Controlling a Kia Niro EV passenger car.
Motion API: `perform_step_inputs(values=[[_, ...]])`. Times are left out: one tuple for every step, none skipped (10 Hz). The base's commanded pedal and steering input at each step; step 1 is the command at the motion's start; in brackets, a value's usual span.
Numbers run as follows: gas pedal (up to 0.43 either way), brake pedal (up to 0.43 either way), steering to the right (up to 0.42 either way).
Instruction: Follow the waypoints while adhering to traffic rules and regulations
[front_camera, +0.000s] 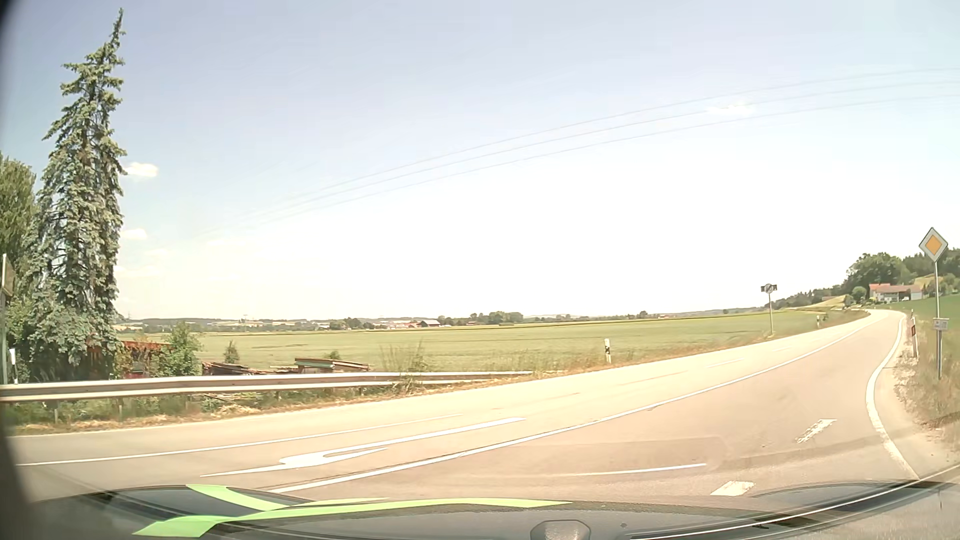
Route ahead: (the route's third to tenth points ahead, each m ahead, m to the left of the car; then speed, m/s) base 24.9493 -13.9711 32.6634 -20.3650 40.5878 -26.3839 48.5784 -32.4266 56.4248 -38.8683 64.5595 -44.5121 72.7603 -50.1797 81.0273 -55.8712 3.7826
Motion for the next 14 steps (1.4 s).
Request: perform_step_inputs(values=[[0.409, 0.000, 0.275], [0.409, 0.000, 0.275], [0.409, 0.000, 0.273], [0.409, 0.000, 0.266], [0.421, 0.000, 0.258], [0.421, 0.000, 0.256], [0.421, 0.000, 0.254], [0.421, 0.000, 0.254], [0.421, 0.000, 0.252], [0.421, 0.000, 0.248], [0.421, 0.000, 0.240], [0.421, 0.000, 0.233], [0.421, 0.000, 0.227], [0.421, 0.000, 0.220]])
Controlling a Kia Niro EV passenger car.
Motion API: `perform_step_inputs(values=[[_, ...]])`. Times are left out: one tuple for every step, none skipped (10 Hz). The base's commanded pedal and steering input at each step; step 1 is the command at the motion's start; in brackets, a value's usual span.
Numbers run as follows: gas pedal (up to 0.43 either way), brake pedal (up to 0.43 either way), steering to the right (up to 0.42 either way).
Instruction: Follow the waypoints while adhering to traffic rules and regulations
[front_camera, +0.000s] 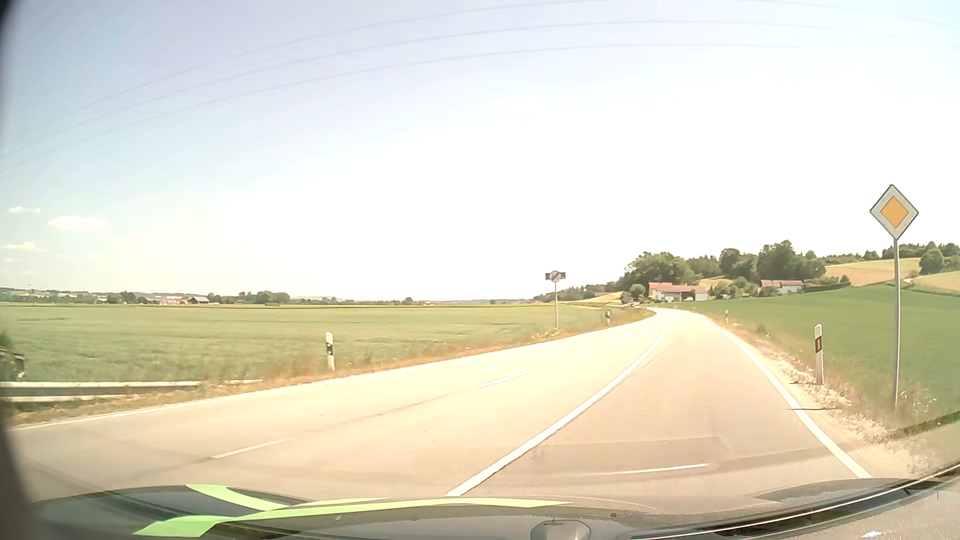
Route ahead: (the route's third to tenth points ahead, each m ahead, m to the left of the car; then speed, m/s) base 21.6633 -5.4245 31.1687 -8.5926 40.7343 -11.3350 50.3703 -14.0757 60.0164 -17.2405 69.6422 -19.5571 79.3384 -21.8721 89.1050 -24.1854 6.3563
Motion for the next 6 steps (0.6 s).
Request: perform_step_inputs(values=[[0.421, 0.000, 0.211], [0.421, 0.000, 0.196], [0.421, 0.000, 0.173], [0.421, 0.000, 0.155], [0.421, 0.000, 0.142], [0.421, 0.000, 0.134]])
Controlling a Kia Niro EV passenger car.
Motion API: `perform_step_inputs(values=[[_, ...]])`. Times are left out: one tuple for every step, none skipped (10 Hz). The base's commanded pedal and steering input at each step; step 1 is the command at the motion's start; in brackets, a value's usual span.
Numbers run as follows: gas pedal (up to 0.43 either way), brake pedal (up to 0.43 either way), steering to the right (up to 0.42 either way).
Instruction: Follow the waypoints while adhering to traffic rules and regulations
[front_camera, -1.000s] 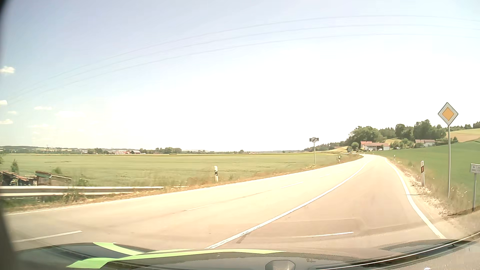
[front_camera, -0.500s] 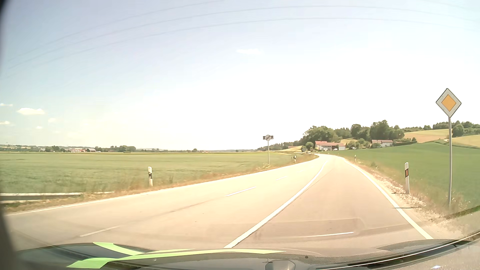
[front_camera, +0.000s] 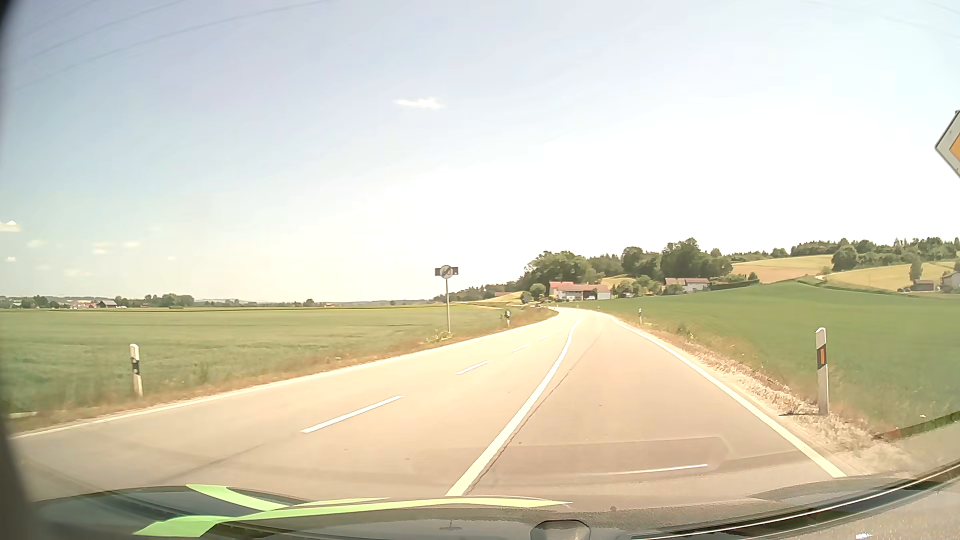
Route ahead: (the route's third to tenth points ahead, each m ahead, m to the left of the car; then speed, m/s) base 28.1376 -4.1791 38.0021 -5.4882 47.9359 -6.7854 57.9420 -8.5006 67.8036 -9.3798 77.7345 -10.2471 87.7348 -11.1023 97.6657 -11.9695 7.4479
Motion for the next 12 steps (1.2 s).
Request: perform_step_inputs(values=[[0.421, 0.000, 0.125], [0.421, 0.000, 0.117], [0.421, 0.000, 0.105], [0.421, 0.000, 0.086], [0.421, 0.000, 0.066], [0.421, 0.000, 0.051], [0.421, 0.000, 0.040], [0.421, 0.000, 0.033], [0.421, 0.000, 0.027], [0.421, 0.000, 0.014], [0.421, 0.000, 0.003], [0.421, 0.000, -0.001]])
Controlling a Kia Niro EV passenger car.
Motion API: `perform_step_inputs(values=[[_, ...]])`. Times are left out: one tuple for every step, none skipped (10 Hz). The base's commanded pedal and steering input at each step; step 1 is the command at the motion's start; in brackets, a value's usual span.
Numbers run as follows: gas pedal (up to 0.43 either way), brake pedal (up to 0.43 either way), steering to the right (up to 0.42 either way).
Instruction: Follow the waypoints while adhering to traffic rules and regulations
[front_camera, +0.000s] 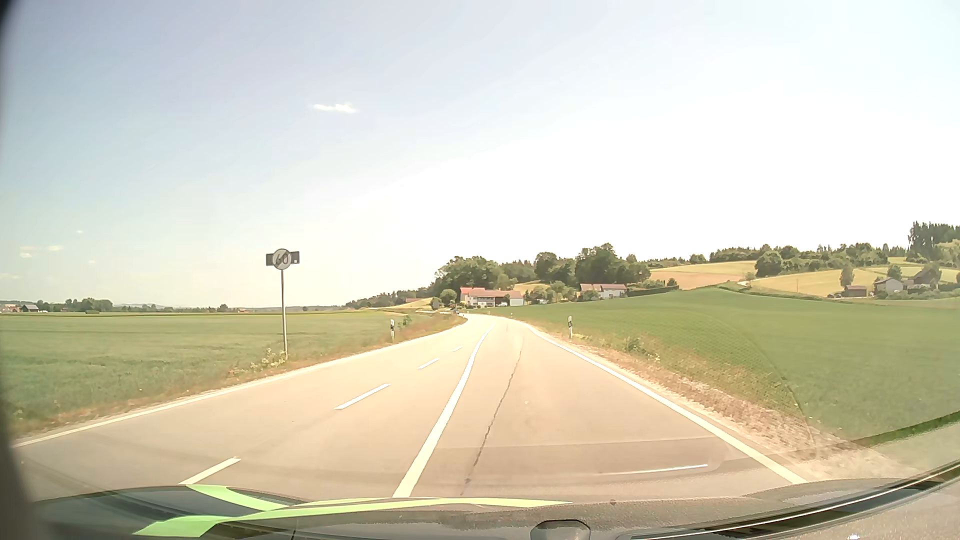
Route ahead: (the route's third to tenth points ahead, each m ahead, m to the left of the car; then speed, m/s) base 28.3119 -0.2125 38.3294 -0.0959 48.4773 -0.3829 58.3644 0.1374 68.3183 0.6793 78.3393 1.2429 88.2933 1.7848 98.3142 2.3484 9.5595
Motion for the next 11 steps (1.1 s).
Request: perform_step_inputs(values=[[0.421, 0.000, -0.001], [0.409, 0.000, -0.001], [0.409, 0.000, -0.001], [0.409, 0.000, -0.003], [0.409, 0.000, -0.006], [0.409, 0.000, -0.009], [0.409, 0.000, -0.010], [0.409, 0.000, -0.009], [0.409, 0.000, -0.002], [0.390, 0.000, 0.007], [0.390, 0.000, 0.006]])
